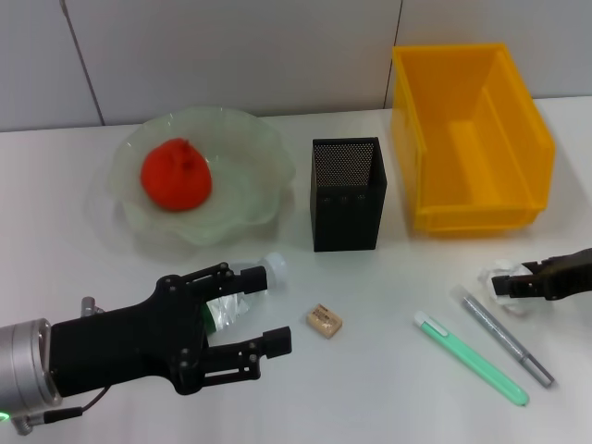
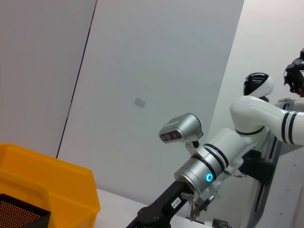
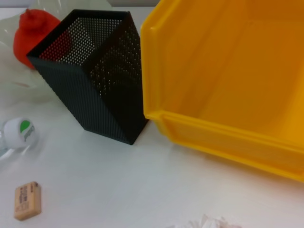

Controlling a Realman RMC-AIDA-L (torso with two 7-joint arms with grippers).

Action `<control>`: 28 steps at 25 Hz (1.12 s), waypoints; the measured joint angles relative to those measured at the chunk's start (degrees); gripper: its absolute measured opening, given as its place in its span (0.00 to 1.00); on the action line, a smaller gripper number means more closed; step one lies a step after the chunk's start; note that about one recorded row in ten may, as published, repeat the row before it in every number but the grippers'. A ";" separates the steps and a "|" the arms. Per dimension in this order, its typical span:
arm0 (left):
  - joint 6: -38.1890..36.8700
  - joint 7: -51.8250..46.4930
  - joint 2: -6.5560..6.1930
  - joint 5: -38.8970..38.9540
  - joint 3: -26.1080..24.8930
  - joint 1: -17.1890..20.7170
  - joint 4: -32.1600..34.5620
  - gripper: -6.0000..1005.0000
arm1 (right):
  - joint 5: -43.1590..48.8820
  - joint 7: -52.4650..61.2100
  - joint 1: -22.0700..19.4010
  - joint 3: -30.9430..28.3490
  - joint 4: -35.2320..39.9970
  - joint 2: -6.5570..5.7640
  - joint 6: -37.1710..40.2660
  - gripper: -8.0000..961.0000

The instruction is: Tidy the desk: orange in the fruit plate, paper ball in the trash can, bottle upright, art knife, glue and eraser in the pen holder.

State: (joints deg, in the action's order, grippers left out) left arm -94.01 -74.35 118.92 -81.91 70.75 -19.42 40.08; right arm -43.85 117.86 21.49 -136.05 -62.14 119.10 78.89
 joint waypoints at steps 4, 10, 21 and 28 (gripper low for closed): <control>-0.16 0.00 0.00 0.02 0.00 0.00 0.00 0.80 | 0.00 0.14 0.00 0.00 -0.12 0.00 0.16 0.59; -0.26 0.00 0.00 0.09 0.00 0.08 -0.11 0.80 | -1.22 0.58 -0.94 -0.53 -3.20 0.00 1.65 0.57; -0.31 0.00 0.00 0.10 0.00 0.02 -0.44 0.80 | -22.36 -5.43 -6.22 -0.62 -11.27 -0.01 5.20 0.57; -0.29 0.08 0.00 0.08 -0.01 -0.35 -0.44 0.80 | -31.04 -13.36 -5.56 -0.67 -8.58 0.00 2.95 0.57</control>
State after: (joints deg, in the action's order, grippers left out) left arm -94.30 -74.27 118.91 -81.82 70.75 -19.77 39.63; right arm -74.89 104.50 15.93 -136.73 -70.72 119.09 81.84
